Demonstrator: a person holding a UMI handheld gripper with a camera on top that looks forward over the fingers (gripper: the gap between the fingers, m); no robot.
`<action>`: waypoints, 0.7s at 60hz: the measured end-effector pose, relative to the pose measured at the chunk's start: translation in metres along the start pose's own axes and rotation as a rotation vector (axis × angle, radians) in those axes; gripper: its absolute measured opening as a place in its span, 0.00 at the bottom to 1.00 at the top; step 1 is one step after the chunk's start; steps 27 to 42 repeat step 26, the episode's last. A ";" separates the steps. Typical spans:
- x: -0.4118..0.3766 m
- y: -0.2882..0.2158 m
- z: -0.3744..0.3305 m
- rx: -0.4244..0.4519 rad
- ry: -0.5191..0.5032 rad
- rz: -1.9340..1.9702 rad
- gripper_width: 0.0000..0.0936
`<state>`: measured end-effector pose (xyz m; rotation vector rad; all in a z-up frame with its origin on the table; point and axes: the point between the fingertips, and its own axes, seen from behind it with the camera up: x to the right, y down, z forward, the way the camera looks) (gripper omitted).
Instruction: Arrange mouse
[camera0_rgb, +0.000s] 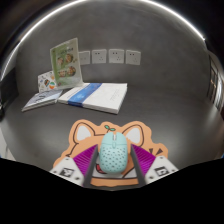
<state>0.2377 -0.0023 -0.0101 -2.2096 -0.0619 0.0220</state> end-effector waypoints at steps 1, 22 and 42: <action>0.002 0.000 -0.001 -0.001 -0.004 0.006 0.82; 0.051 0.051 -0.134 0.061 -0.066 0.097 0.91; 0.075 0.068 -0.150 0.056 -0.021 0.103 0.90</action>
